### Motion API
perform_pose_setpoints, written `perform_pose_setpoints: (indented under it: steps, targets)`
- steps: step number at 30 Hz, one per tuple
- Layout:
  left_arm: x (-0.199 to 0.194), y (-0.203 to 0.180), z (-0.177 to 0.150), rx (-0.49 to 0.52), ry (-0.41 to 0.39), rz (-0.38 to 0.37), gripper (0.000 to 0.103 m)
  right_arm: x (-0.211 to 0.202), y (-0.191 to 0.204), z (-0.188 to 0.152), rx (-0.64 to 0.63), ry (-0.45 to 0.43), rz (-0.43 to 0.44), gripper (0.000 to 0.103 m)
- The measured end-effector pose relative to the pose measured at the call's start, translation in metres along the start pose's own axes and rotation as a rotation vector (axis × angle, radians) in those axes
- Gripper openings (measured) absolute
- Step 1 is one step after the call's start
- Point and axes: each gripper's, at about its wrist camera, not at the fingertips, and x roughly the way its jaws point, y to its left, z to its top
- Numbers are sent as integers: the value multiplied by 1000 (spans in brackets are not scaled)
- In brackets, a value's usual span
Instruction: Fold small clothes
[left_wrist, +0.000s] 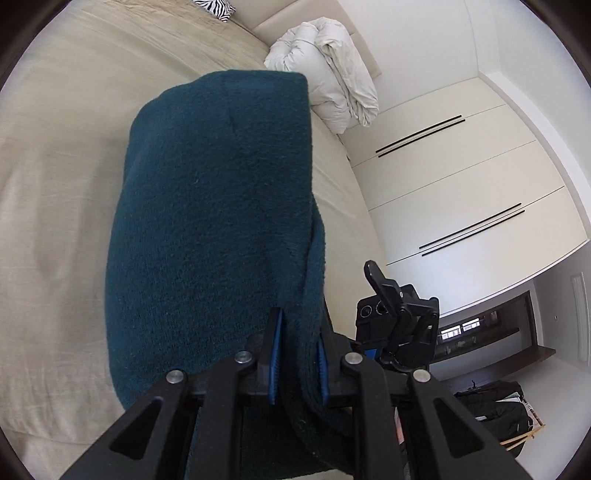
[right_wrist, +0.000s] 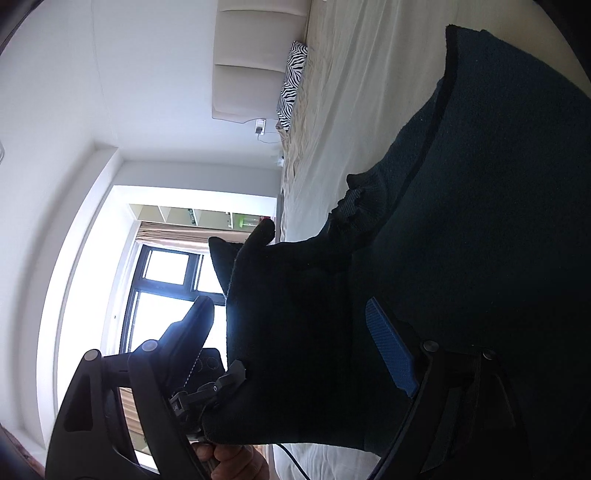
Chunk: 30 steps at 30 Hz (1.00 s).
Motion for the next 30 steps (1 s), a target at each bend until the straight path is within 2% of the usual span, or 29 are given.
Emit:
perform_pose_setpoints:
  steps: [3, 6, 8, 11, 16, 19, 21, 22, 23, 25, 26, 30]
  targets:
    - [44, -6, -7, -6, 53, -62, 18, -10, -2, 14, 2, -14, 7, 92]
    - [66, -11, -22, 29, 103, -55, 18, -11, -10, 26, 19, 16, -69, 93]
    - [59, -15, -31, 68, 99, -60, 25, -14, -17, 31, 25, 39, -113, 91]
    - [27, -13, -39, 125, 34, -32, 35, -15, -18, 33, 0, 78, -132, 90]
    - [-3, 6, -39, 136, -12, 31, 35, 0, -6, 29, -87, 158, -206, 90]
    - [-1, 17, -37, 100, -14, 43, 35, 12, 5, 12, -161, 192, -317, 88]
    - [0, 20, -42, 90, -15, 42, 35, 21, 11, 5, -234, 205, -420, 78]
    - [2, 20, -44, 93, -12, 47, 35, 24, 13, 2, -273, 208, -472, 64]
    - [0, 21, -47, 101, -12, 51, 35, 27, 13, 0, -307, 210, -528, 44]
    - [3, 19, -48, 111, -6, 57, 35, 26, 11, 1, -332, 204, -613, 21]
    - [5, 18, -47, 114, -4, 56, 37, 20, 9, 3, -328, 192, -618, 17]
    - [11, 11, -43, 122, -8, 53, 47, -4, 23, 8, -388, 124, -667, 14]
